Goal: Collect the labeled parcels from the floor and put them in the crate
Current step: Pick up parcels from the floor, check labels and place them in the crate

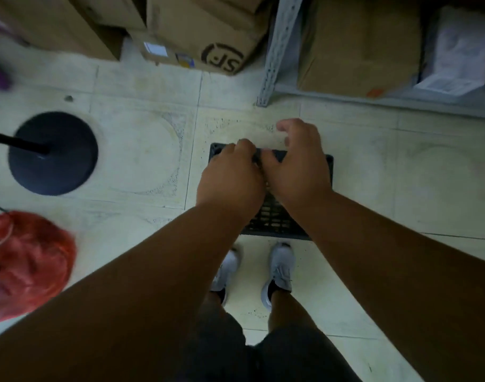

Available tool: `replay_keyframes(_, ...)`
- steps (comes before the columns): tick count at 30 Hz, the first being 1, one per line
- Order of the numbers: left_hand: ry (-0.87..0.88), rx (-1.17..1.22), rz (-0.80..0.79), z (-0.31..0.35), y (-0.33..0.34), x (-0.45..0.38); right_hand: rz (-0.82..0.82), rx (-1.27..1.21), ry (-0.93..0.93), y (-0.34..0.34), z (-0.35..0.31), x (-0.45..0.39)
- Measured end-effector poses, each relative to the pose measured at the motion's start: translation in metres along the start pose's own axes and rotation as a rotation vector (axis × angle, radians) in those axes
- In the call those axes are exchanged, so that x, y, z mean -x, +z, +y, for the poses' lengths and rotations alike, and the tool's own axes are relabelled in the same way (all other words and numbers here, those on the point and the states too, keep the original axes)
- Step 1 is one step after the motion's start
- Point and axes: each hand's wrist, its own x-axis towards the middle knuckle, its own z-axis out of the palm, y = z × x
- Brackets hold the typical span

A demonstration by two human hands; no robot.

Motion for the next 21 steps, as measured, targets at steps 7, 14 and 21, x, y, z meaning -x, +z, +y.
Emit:
replay_keyframes(7, 0.261, 0.173, 0.096, 0.095, -0.107, 0.077, 0.303, -0.089, -0.011, -0.127, -0.091, 0.089)
replay_keyframes(14, 0.583, 0.179, 0.073, 0.18, -0.153, 0.134, 0.572, -0.15, 0.085, -0.221, -0.096, 0.173)
replay_keyframes(21, 0.867, 0.148, -0.016, 0.293, -0.13, 0.201, 0.833, -0.178, 0.15, -0.321, -0.058, 0.246)
